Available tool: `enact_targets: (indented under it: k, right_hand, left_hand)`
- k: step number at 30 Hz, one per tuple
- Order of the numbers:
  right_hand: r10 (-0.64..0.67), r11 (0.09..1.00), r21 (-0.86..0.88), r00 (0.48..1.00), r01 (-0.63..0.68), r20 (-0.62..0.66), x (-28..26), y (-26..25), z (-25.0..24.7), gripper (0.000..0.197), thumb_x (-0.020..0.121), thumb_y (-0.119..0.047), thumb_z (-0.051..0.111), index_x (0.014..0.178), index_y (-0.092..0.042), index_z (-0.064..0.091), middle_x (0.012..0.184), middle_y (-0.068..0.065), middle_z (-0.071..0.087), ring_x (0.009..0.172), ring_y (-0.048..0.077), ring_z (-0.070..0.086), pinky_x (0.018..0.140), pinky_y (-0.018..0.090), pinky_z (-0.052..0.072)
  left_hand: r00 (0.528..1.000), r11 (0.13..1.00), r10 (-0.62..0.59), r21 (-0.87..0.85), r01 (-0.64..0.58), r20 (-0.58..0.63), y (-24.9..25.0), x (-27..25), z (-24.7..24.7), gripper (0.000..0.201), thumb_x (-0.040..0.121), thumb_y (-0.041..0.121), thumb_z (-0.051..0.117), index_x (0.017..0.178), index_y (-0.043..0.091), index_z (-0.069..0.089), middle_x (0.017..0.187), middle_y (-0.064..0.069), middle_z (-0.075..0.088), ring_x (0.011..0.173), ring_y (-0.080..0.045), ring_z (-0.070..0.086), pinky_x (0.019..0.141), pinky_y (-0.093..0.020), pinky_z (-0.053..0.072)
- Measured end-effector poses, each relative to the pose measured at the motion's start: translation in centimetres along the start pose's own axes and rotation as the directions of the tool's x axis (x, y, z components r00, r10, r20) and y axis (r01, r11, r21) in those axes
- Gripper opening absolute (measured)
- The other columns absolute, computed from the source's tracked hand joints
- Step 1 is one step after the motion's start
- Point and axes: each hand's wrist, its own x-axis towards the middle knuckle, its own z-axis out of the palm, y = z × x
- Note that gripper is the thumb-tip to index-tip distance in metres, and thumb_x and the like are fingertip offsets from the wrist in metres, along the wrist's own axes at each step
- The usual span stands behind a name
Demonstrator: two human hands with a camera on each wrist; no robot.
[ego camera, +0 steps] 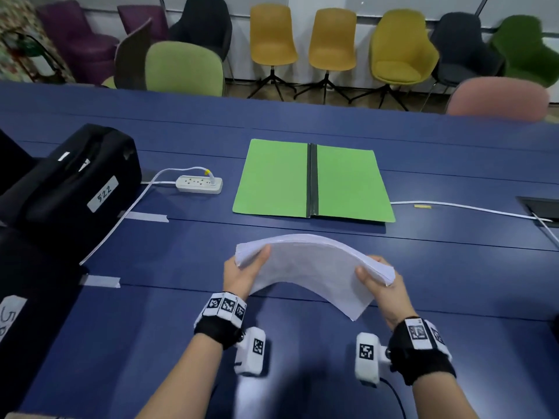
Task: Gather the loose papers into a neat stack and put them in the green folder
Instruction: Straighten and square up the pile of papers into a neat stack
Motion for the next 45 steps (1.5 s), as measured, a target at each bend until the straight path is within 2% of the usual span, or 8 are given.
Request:
enact_targets:
  k: [9, 15, 23, 28, 31, 35, 40, 45]
  right_hand:
    - [-0.067, 0.972, -0.231, 0.988, 0.034, -0.138, 0.5, -1.7, -0.2, 0.016, 0.083, -0.014, 0.071, 0.071, -0.026, 0.073, 0.067, -0.015, 0.07, 0.073, 0.01, 0.063, 0.07, 0.023, 0.05]
    - [-0.263, 0.471, -0.843, 0.954, 0.259, 0.147, 1.7, -5.0, 1.1, 0.021, 0.081, -0.039, 0.069, 0.096, -0.025, 0.072, 0.091, -0.001, 0.072, 0.103, 0.021, 0.061, 0.102, 0.042, 0.035]
    - [-0.177, 0.915, -0.35, 0.979, 0.2, 0.097, 1.7, -6.3, 0.5, 0.017, 0.086, -0.028, 0.066, 0.08, -0.042, 0.074, 0.069, -0.013, 0.073, 0.067, 0.005, 0.064, 0.068, 0.022, 0.051]
    - [-0.226, 0.97, -0.081, 0.973, 0.229, 0.043, 1.5, -7.2, -0.5, 0.024, 0.09, -0.006, 0.058, 0.077, -0.023, 0.071, 0.064, -0.017, 0.07, 0.059, -0.002, 0.061, 0.06, 0.016, 0.051]
    - [-0.249, 0.964, 0.07, 0.966, 0.255, -0.075, 1.3, -7.5, 0.3, 0.019, 0.086, -0.02, 0.063, 0.073, -0.027, 0.076, 0.069, -0.012, 0.071, 0.063, 0.002, 0.062, 0.062, 0.019, 0.054]
    - [-0.211, 0.976, 0.051, 0.977, 0.213, -0.038, 0.9, -6.4, 1.1, 0.036, 0.055, -0.058, 0.077, 0.074, -0.028, 0.076, 0.073, -0.013, 0.071, 0.066, -0.003, 0.062, 0.063, 0.014, 0.052]
    - [-0.194, 0.98, 0.046, 0.98, 0.192, 0.041, -0.1, -5.6, 2.0, 0.019, 0.076, -0.013, 0.074, 0.087, -0.026, 0.067, 0.073, -0.018, 0.073, 0.07, -0.009, 0.065, 0.067, 0.011, 0.05]
    - [-0.224, 0.966, 0.104, 0.969, 0.235, -0.108, 0.3, -6.8, 2.1, 0.027, 0.081, -0.04, 0.063, 0.085, -0.017, 0.076, 0.077, -0.009, 0.074, 0.074, 0.004, 0.065, 0.069, 0.016, 0.049]
  left_hand:
    - [0.998, 0.996, 0.06, 0.068, -0.058, -0.034, 2.5, 0.8, -0.1, 0.025, 0.063, 0.03, 0.084, 0.07, 0.018, 0.063, 0.07, 0.002, 0.067, 0.062, -0.009, 0.061, 0.062, -0.02, 0.05]
    - [0.951, 0.907, 0.267, 0.292, -0.302, 0.153, 5.6, -0.1, 2.2, 0.063, 0.044, 0.065, 0.079, 0.083, 0.015, 0.071, 0.096, -0.012, 0.069, 0.115, -0.029, 0.053, 0.109, -0.041, 0.037]
    - [0.864, 0.615, 0.364, 0.607, -0.504, 0.348, 10.4, -0.1, 0.4, 0.049, 0.049, 0.054, 0.071, 0.073, 0.012, 0.069, 0.061, -0.009, 0.062, 0.066, -0.026, 0.046, 0.082, -0.036, 0.042]
    - [0.929, 0.937, 0.318, 0.088, -0.338, 0.19, 11.6, -0.2, -1.2, 0.041, 0.05, 0.029, 0.083, 0.086, 0.014, 0.07, 0.078, -0.005, 0.069, 0.07, -0.013, 0.058, 0.068, -0.025, 0.049]
    - [0.93, 0.905, 0.295, -0.377, -0.198, 0.22, 12.0, -0.6, -0.3, 0.056, 0.05, 0.021, 0.087, 0.101, 0.018, 0.065, 0.087, 0.006, 0.075, 0.078, -0.009, 0.069, 0.07, -0.023, 0.057]
    - [0.911, 0.935, 0.337, -0.2, -0.294, 0.238, 11.0, -2.1, 1.6, 0.031, 0.069, 0.006, 0.08, 0.096, 0.017, 0.072, 0.089, 0.005, 0.075, 0.084, -0.01, 0.069, 0.075, -0.025, 0.056]
    - [0.961, 0.993, 0.115, -0.003, -0.118, 0.253, 9.1, -3.7, 3.5, 0.002, 0.082, 0.015, 0.07, 0.081, 0.014, 0.069, 0.059, 0.015, 0.071, 0.056, 0.006, 0.065, 0.054, -0.012, 0.049]
    - [0.99, 0.988, 0.117, -0.114, -0.107, 0.082, 9.8, -3.6, 4.6, 0.054, 0.088, 0.027, 0.062, 0.049, 0.019, 0.025, 0.036, 0.014, 0.028, 0.034, -0.003, 0.028, 0.037, -0.01, 0.028]
